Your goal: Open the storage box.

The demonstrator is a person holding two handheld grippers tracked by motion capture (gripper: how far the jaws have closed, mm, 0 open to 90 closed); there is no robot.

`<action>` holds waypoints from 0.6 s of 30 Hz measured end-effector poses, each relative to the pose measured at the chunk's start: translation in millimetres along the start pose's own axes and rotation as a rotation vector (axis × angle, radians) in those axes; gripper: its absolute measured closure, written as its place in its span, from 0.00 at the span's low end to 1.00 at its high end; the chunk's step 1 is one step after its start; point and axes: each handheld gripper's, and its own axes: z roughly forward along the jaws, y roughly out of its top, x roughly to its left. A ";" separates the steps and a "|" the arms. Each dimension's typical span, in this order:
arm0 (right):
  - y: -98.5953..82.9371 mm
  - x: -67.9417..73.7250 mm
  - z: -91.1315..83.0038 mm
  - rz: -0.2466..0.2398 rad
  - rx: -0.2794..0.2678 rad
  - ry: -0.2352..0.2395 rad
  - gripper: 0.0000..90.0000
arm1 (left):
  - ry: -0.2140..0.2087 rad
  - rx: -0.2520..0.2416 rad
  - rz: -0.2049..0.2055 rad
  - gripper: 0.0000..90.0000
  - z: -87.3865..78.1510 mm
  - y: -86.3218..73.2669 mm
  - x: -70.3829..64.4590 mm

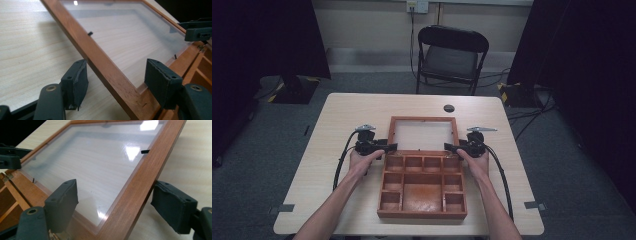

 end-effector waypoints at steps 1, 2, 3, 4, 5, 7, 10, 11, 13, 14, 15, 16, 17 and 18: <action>-1.0 -1.7 0.9 0.018 0.003 0.009 0.22 | -0.001 -0.003 -0.004 0.37 0.7 -0.7 0.5; -2.1 -3.5 1.7 0.029 0.004 0.019 0.22 | -0.008 -0.006 -0.006 0.37 0.6 -1.0 1.5; -3.1 -4.1 2.7 0.031 0.007 0.016 0.19 | -0.007 -0.007 -0.011 0.37 0.3 -1.4 1.8; -3.1 -4.1 2.7 0.031 0.007 0.016 0.19 | -0.007 -0.007 -0.011 0.37 0.3 -1.4 1.8; -2.4 -3.0 2.6 0.014 0.005 0.001 0.19 | -0.004 -0.009 -0.002 0.37 -0.1 -1.4 1.5; -0.7 -1.4 1.7 -0.006 0.007 -0.015 0.19 | -0.002 -0.005 -0.001 0.36 -0.7 -1.3 1.1; -0.7 -1.5 -3.3 -0.017 0.002 -0.042 0.19 | 0.006 0.001 0.007 0.34 -2.6 -1.1 0.8; -0.7 -1.3 -4.9 -0.018 0.002 -0.042 0.19 | 0.017 0.004 0.017 0.32 -5.5 -0.3 0.5; -0.4 -0.4 -7.0 -0.027 -0.003 -0.043 0.19 | 0.021 0.008 0.021 0.31 -7.6 0.2 -0.2; 0.3 1.3 -9.6 -0.029 -0.007 -0.046 0.20 | 0.031 0.005 0.028 0.30 -9.7 0.7 -0.7; 1.3 2.7 -12.4 -0.034 -0.015 -0.046 0.20 | 0.032 0.008 0.032 0.30 -12.4 1.3 -0.8; 2.2 4.1 -15.7 -0.037 -0.025 -0.044 0.20 | 0.031 0.009 0.033 0.29 -14.9 1.6 -1.1; 3.8 6.2 -22.8 -0.045 -0.033 -0.047 0.20 | 0.040 0.012 0.044 0.27 -20.7 2.0 -1.9; 3.8 6.2 -22.8 -0.045 -0.033 -0.047 0.20 | 0.040 0.012 0.044 0.27 -20.7 2.0 -1.9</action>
